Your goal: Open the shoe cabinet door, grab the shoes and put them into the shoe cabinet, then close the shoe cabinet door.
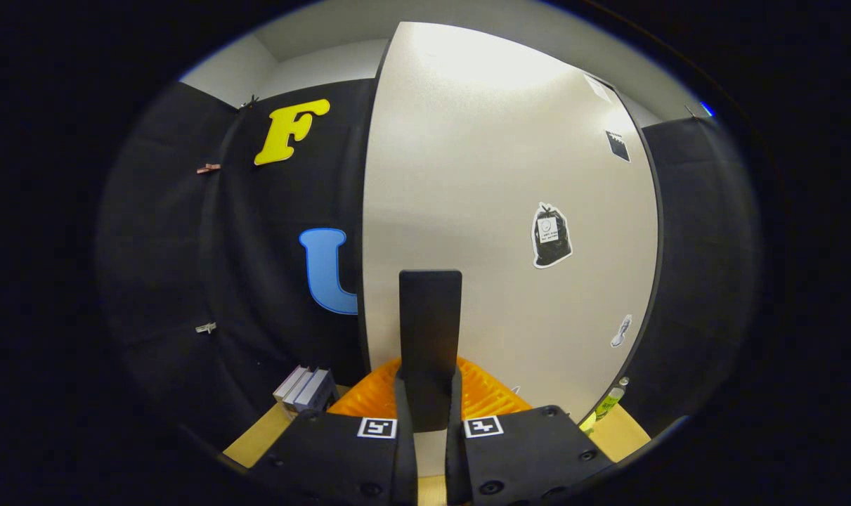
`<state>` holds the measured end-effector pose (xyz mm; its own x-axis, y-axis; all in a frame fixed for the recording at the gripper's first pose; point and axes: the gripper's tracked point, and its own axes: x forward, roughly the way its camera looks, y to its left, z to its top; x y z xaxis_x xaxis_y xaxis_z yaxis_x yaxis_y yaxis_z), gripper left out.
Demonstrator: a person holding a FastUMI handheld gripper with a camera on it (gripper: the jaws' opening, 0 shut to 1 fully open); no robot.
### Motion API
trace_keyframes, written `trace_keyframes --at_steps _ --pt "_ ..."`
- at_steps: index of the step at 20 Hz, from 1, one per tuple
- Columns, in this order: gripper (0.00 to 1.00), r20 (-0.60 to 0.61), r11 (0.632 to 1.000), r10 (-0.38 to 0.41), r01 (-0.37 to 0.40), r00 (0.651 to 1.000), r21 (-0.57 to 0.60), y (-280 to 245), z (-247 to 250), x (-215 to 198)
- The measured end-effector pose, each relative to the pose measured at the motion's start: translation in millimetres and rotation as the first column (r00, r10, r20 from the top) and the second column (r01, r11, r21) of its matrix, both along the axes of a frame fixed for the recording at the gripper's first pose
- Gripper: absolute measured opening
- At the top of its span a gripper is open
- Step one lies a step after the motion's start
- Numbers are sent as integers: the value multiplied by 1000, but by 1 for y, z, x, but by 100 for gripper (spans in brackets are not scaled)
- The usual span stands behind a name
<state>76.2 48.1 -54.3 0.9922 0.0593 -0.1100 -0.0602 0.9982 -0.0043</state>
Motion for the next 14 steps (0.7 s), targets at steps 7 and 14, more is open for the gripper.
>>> trace_keyframes --at_steps 7,14 --pt "20 -13 996 84 -84 996 14 -20 2 -47" --pt "19 -30 981 195 -194 980 27 -51 5 -90"
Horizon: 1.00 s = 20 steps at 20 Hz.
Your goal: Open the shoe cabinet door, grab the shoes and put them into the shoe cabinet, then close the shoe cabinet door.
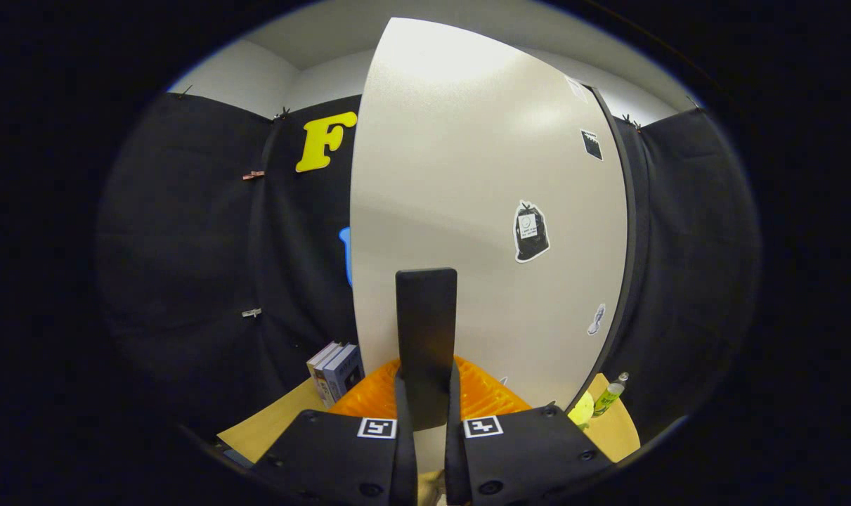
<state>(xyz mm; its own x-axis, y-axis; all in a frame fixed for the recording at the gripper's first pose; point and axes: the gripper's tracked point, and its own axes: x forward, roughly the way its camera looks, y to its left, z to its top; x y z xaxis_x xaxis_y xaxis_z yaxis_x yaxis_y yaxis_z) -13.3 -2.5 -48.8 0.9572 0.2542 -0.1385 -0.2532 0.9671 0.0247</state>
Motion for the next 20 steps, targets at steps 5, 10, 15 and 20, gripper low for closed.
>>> trace_keyframes --at_steps 5,10,15,20 --pt "20 -4 999 37 -37 999 6 -26 2 -27" --pt "19 -19 999 45 -45 999 6 -56 3 -45" --pt "19 -19 1000 14 -13 1000 26 -85 3 -61" --pt "19 -28 998 -56 57 998 25 -116 4 -73"
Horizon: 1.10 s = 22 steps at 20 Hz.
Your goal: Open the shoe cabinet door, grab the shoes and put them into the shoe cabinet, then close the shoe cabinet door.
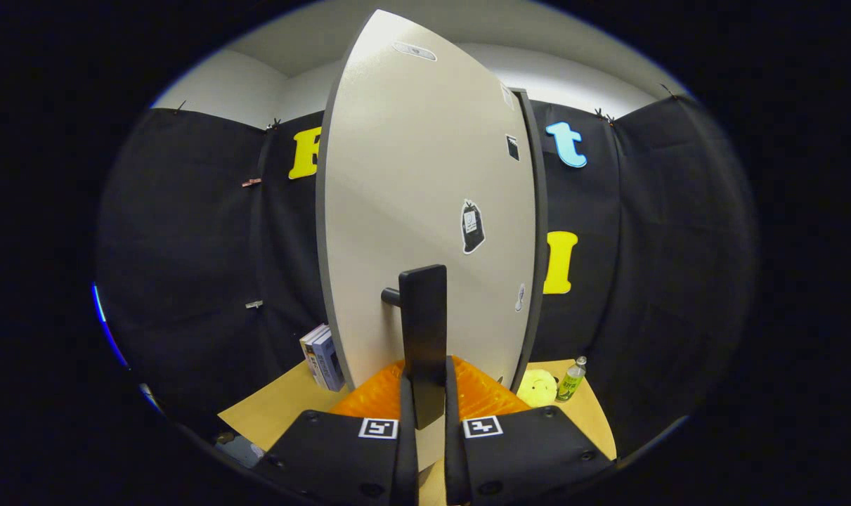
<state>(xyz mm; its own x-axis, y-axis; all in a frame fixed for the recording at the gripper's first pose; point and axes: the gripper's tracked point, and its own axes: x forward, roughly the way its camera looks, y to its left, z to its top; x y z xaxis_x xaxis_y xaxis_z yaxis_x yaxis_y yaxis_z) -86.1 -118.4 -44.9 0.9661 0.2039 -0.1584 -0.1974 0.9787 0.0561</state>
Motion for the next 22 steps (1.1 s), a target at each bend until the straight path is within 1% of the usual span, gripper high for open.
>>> trace_keyframes --at_steps 5,6,10,11,13,16,20,22 --pt "18 -17 994 -108 108 994 6 -37 -1 -13" --pt "18 -12 993 -116 116 993 9 -41 1 -22" --pt "17 33 977 -213 213 977 4 -75 14 -56" --pt "17 44 975 -222 222 974 9 -78 18 -61" --pt "17 57 973 -232 232 971 8 -80 21 -69" --pt "17 50 974 -229 229 972 6 -82 16 -75" --pt "17 32 980 -199 199 979 2 -82 9 -87" --pt "17 32 984 -178 178 984 -4 -73 5 -85"
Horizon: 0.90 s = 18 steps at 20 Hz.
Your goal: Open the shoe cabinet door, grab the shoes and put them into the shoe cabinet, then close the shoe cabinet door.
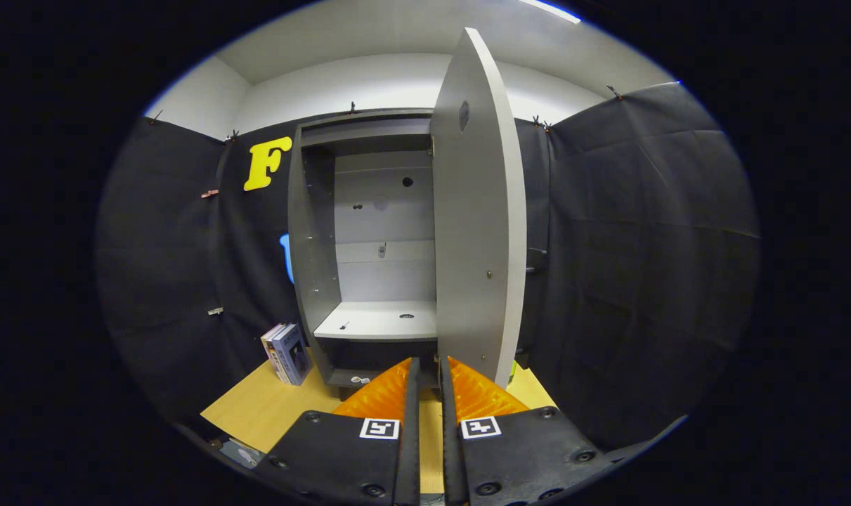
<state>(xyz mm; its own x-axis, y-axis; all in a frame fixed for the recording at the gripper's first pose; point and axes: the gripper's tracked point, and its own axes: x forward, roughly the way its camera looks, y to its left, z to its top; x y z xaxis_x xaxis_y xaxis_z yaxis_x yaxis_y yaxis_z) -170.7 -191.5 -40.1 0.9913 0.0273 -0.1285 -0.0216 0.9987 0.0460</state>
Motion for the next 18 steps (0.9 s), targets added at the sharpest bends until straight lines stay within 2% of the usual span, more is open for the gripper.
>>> trace_keyframes --at_steps 8,12,15,18 --pt "17 -22 994 111 -112 994 -7 62 -34 8" --pt "17 -57 990 138 -140 989 -34 99 -75 21" --pt "17 -94 986 166 -168 982 -17 130 -114 28" --pt "17 -137 986 163 -164 977 1 154 -159 43"
